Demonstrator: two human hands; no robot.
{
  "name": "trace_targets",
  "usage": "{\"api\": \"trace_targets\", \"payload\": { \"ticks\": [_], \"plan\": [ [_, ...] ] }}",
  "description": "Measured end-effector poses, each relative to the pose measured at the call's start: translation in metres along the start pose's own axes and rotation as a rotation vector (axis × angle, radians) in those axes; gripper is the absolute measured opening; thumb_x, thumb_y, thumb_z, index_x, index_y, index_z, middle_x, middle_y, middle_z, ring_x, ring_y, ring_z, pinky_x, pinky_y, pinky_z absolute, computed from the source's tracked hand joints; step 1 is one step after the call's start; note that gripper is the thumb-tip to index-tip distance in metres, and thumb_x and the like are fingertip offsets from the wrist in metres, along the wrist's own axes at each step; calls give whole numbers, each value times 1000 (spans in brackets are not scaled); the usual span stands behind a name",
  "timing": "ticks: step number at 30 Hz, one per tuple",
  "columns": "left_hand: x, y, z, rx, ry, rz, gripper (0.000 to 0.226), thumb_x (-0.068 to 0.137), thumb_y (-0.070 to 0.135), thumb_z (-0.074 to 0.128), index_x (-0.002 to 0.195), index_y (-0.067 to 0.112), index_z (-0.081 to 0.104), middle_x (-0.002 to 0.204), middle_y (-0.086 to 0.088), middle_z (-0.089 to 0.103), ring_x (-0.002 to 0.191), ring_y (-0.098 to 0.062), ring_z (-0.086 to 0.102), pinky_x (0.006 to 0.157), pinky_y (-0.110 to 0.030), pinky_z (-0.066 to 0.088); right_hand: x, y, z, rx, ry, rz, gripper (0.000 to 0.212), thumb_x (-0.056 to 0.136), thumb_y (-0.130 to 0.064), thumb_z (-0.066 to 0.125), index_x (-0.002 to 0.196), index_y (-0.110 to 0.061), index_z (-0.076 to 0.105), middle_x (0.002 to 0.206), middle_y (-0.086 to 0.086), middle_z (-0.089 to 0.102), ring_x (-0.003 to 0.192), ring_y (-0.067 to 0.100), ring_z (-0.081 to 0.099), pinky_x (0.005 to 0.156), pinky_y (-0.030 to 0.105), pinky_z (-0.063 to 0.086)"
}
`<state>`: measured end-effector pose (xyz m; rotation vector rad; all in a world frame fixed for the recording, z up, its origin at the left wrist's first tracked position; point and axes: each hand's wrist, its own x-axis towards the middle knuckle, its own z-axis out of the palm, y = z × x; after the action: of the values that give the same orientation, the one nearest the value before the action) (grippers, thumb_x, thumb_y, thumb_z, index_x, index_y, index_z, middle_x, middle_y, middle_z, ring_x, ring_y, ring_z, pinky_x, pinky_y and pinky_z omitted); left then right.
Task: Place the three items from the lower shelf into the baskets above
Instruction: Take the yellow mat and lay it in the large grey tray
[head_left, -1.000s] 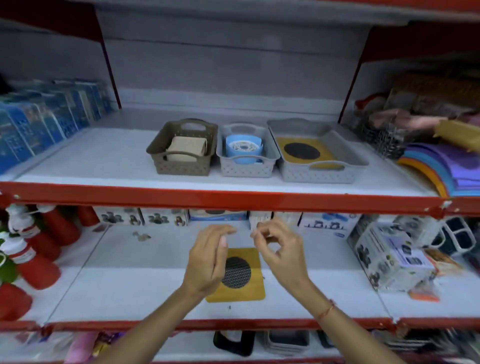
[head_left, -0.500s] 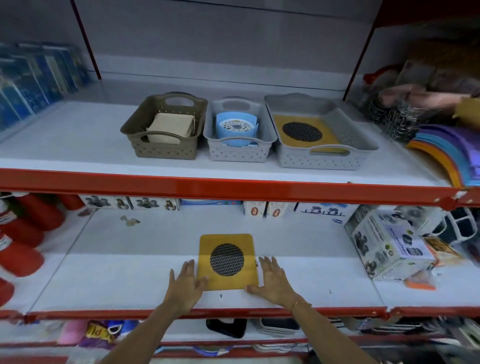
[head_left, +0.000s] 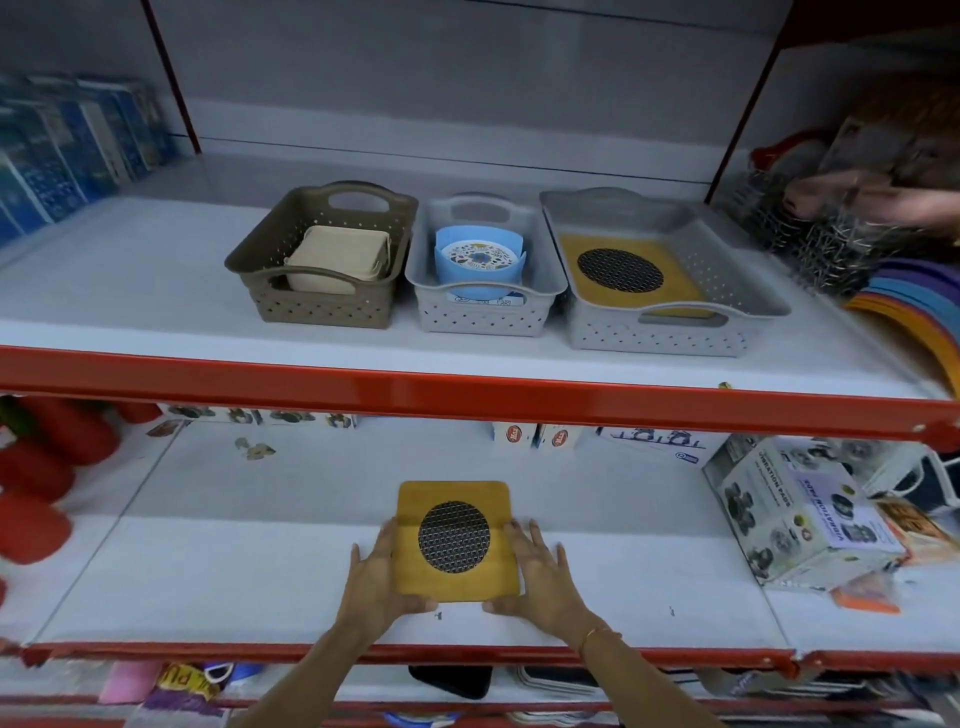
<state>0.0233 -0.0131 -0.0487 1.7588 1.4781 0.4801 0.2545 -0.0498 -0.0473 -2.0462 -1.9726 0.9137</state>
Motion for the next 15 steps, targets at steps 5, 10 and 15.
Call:
{"api": "trace_targets", "payload": {
  "ticks": [5,10,15],
  "plan": [
    [-8,-1,4,-100,52,-78,130,52,28,93,150,15,9,139,-4,52,132,-30,40,115,-40,25,-6,-7,-1,191,22,3,115,66,-36,83,152,-21,8,160,-4,18,149,16,11,122,46,-1],
    [-25,1,-3,-251,99,-40,138,49,16,94,150,10,0,147,-4,40,127,-23,47,104,-33,42,-26,-19,6,409,79,49,112,58,-21,86,146,-37,19,120,-22,57,106,1,54,81,2,39],
    [-47,10,-23,-341,69,44,144,38,30,93,150,14,3,139,21,33,123,-6,42,85,3,37,-53,-32,4,569,201,-1,98,70,-2,80,140,-41,24,117,-23,54,99,-2,61,68,3,48]
  ]
}}
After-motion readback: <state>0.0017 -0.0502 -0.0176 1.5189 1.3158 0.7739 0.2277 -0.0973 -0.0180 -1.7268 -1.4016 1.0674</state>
